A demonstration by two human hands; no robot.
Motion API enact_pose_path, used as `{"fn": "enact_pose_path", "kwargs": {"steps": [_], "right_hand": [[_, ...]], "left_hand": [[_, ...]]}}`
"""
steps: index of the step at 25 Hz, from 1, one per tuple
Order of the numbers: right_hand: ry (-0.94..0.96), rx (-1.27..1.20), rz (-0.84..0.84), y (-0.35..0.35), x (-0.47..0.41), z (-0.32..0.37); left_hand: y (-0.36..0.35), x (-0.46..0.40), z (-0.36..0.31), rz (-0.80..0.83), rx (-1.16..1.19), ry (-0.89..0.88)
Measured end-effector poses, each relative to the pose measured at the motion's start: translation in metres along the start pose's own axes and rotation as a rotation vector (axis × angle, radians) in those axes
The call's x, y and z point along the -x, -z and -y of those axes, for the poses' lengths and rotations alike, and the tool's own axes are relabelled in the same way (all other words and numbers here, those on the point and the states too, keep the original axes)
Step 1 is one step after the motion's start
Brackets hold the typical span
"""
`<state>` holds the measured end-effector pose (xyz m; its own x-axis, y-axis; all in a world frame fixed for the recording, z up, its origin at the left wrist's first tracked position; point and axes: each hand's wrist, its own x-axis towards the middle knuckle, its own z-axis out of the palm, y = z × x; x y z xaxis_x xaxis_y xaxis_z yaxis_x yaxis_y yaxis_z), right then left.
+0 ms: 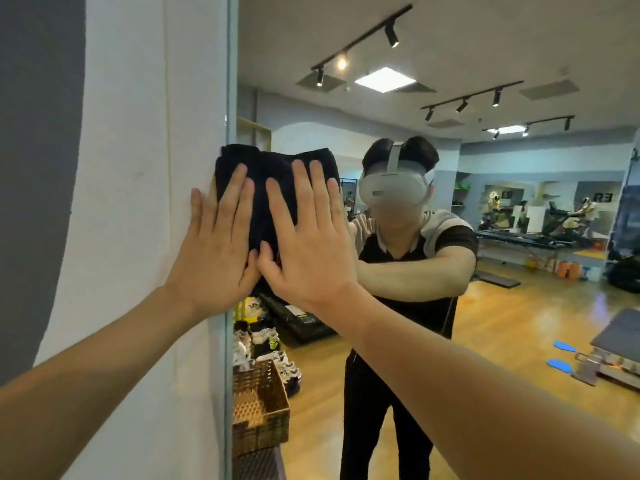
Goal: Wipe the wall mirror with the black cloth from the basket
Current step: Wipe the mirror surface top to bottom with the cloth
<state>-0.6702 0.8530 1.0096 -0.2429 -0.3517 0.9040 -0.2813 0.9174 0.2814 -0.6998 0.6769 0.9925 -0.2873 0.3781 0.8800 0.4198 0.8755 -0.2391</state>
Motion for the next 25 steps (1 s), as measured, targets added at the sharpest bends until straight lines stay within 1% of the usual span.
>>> {"fn": "enact_pose_path", "kwargs": {"steps": [3,5,7,10,13,17,21,25], "right_hand": [[-0.024,0.006,0.010,-0.013,0.038,0.017],[-0.046,0.007,0.000,-0.020,0.053,0.026],[-0.074,0.019,-0.011,-0.026,0.060,0.029],[-0.075,0.062,0.030,-0.026,0.066,0.030],[-0.065,0.091,0.051,-0.021,0.069,0.028],[-0.047,0.141,0.104,-0.011,0.084,0.013],[-0.048,0.072,0.054,-0.001,0.105,-0.008],[-0.053,0.028,0.028,0.018,0.131,-0.044]], "left_hand": [[-0.012,0.035,-0.004,0.023,0.008,-0.024],[-0.020,0.049,-0.004,0.008,0.036,-0.050],[-0.030,0.056,-0.005,-0.027,0.067,-0.071],[-0.038,0.061,-0.008,-0.062,0.110,-0.070],[-0.041,0.061,-0.016,-0.064,0.102,-0.044],[-0.042,0.062,-0.041,-0.095,0.170,-0.036],[-0.047,0.061,-0.072,-0.062,0.191,-0.035],[-0.053,0.055,-0.120,-0.091,0.256,-0.052]]}}
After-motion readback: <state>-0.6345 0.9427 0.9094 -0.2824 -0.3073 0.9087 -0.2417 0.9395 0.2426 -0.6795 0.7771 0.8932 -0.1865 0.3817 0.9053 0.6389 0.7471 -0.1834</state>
